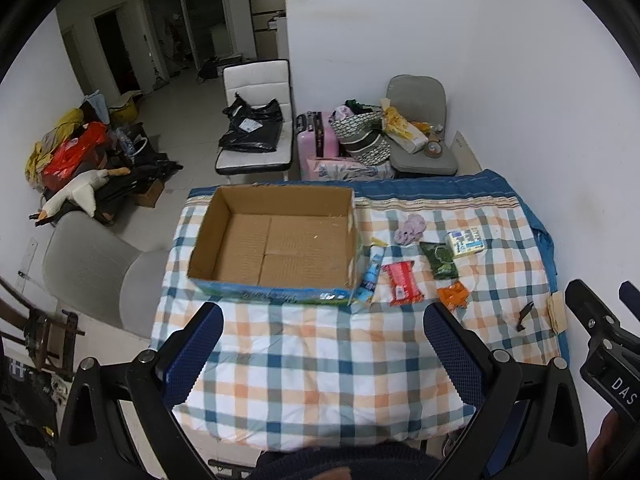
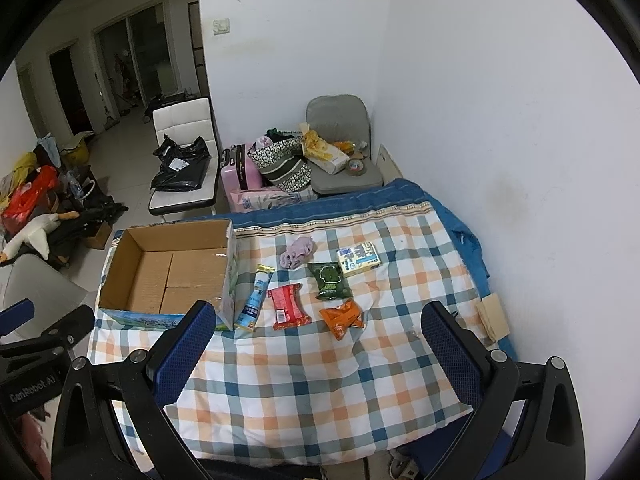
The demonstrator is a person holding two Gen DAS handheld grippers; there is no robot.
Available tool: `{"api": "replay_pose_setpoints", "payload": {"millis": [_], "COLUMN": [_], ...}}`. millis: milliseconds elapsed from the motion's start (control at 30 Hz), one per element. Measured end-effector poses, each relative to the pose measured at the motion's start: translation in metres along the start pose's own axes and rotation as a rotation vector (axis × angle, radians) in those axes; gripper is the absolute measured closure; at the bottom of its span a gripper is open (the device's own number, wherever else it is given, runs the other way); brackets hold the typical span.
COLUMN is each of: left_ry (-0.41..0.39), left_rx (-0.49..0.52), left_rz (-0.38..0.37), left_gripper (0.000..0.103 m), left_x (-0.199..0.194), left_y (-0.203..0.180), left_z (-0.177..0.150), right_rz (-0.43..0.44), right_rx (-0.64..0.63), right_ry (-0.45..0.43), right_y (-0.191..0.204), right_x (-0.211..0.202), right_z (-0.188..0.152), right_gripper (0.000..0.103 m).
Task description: Organize soft objects
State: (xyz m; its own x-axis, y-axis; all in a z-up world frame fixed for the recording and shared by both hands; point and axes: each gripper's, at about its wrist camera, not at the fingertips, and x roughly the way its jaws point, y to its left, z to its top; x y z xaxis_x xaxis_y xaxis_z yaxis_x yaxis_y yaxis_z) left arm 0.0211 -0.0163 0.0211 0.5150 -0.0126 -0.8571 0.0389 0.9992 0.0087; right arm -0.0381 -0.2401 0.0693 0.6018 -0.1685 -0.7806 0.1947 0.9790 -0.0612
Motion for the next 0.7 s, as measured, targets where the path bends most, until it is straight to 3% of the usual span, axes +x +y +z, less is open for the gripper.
{"api": "replay_pose_setpoints", "payload": {"millis": [233, 467, 533, 600, 700], "left_ry": [0.100, 0.342, 0.399, 0.472, 0.582], "left_rx": [0.036, 0.049, 0.033, 0.014, -0.025], "left_rz": [-0.048, -0.088, -0.112, -0.127, -0.131], "left_gripper": [0.000, 0.001, 0.009, 0.023, 0.031], "left_x": [0.095, 0.238, 0.276, 0.312, 0.363], "left_y": [-0.050, -0.109, -0.123, -0.134, -0.148], "left_z": [0.022, 0.028, 0.023, 0.016, 0.002], "right_rz": [0.048, 0.112, 0.154, 0.210, 0.268], "right_rx": [0.042, 0.009, 0.012, 0.034, 0.065], "right_ry": [0.138, 0.306, 0.363, 0.447, 0.546], "right_y": [-0.049, -0.082, -0.089, -0.093, -0.097], "right_x": [0.087, 0.229, 0.278, 0.328, 0.395], "right_z": [0.007, 0.007, 0.003, 0.002, 0.002], "right_gripper": [0.000, 0.000, 0.000, 0.000, 0.000]}}
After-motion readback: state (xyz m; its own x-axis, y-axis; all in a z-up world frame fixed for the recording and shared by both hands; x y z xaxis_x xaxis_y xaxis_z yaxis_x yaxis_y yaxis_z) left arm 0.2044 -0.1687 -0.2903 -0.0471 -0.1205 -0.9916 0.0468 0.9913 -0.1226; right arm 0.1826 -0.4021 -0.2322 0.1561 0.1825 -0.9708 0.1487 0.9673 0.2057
